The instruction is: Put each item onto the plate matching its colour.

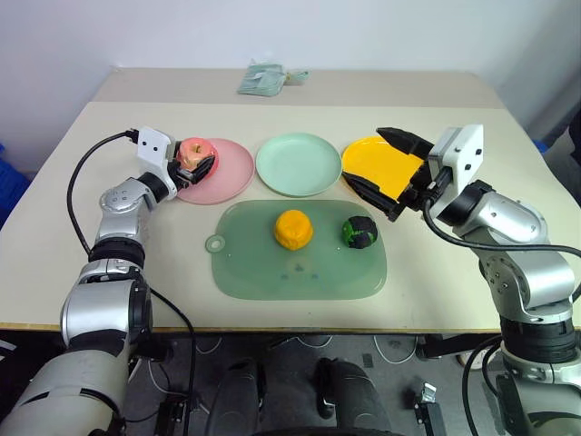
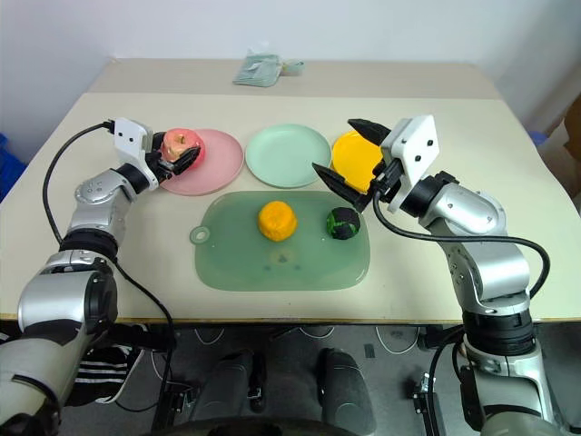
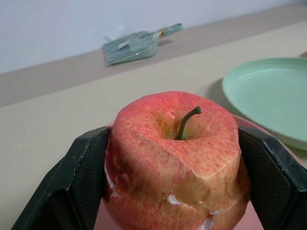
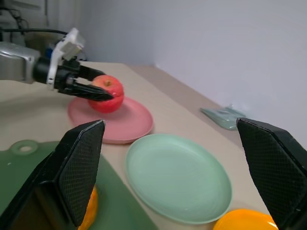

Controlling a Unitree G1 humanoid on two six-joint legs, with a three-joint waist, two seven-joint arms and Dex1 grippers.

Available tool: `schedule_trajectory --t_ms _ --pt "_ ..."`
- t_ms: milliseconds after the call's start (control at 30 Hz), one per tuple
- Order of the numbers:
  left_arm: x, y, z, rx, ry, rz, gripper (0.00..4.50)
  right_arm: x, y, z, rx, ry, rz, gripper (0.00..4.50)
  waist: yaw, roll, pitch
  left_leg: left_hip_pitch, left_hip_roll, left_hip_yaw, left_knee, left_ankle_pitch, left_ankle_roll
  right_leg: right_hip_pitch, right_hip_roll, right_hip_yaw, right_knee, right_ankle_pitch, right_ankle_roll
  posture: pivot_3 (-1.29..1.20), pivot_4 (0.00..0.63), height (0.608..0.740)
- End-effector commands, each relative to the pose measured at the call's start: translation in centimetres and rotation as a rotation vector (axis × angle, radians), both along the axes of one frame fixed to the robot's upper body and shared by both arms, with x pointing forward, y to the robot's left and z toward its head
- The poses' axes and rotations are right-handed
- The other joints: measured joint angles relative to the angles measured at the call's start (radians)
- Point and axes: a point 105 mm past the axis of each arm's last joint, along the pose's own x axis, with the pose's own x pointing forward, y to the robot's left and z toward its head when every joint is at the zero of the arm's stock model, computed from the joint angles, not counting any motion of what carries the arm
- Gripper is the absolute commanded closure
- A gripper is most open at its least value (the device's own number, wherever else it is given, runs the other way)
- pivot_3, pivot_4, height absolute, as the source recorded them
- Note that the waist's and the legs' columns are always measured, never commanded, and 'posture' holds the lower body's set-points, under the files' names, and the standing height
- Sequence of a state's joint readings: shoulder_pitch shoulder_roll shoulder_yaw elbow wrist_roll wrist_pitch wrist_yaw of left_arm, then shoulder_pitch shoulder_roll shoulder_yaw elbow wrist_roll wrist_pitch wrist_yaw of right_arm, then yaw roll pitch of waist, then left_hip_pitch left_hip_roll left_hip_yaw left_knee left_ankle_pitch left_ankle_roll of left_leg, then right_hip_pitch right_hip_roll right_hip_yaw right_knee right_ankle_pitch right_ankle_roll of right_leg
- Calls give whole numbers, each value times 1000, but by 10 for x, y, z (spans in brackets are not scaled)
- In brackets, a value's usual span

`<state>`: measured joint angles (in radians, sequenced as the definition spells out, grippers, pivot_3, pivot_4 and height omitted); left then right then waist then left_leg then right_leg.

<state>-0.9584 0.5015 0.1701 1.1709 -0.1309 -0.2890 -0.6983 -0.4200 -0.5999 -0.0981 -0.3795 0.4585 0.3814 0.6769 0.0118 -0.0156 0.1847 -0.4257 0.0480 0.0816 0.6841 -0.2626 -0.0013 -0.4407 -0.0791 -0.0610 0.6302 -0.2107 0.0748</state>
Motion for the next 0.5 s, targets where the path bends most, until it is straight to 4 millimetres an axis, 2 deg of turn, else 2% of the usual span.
schedule_trajectory --t_ms 33,167,300,500 --pt "2 -6 15 -51 -3 -61 107 -10 -2 13 0 -55 13 0 0 0 0 0 0 0 0 0 0 0 0 0 0 0 0 0 150 740" --pt "2 -5 24 -25 -57 -47 28 -11 -3 13 -4 -54 11 0 0 0 0 0 0 0 0 0 0 0 0 0 0 0 0 0 150 740" --pt "-3 -5 42 -113 -113 -120 28 -10 -5 13 -7 -50 13 0 0 0 0 0 0 0 0 0 0 0 0 0 0 0 0 0 150 740" --pt "-27 -17 69 -98 -202 -392 28 -12 -5 12 -8 -35 44 0 -1 0 0 0 0 0 0 0 0 0 0 0 0 0 0 0 150 740"
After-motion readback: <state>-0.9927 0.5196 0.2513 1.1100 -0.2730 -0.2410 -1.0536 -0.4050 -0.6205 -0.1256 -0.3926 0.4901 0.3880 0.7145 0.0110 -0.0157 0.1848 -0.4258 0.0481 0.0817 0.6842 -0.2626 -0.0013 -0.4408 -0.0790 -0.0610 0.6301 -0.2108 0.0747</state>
